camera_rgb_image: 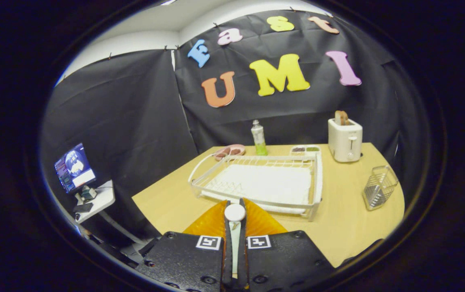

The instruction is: Take the plate from the dish rack, then take the spoon from the basket and place it into the plate.

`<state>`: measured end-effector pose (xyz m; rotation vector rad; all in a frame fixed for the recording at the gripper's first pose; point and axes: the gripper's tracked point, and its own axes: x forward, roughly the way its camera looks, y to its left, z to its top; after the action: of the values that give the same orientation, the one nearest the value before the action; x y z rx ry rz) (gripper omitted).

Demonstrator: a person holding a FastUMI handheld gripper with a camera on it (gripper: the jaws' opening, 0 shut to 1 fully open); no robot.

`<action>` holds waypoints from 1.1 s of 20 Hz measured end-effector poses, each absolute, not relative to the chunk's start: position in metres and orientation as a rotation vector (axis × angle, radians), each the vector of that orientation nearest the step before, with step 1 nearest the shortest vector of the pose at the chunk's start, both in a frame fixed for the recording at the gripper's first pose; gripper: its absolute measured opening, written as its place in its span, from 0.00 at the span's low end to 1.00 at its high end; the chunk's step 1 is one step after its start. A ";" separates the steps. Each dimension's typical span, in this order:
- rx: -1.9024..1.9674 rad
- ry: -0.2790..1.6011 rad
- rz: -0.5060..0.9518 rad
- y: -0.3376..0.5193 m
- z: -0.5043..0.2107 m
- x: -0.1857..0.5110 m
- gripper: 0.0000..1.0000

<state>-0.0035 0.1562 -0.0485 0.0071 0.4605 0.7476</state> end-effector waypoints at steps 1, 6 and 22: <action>0.003 0.487 0.757 0.165 -0.056 -0.007 0.10; -0.029 0.561 0.791 0.196 -0.083 -0.016 0.10; -0.053 0.550 0.663 0.187 -0.095 0.028 0.55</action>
<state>0.0284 0.1871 -0.0947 -0.0533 0.5497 0.6627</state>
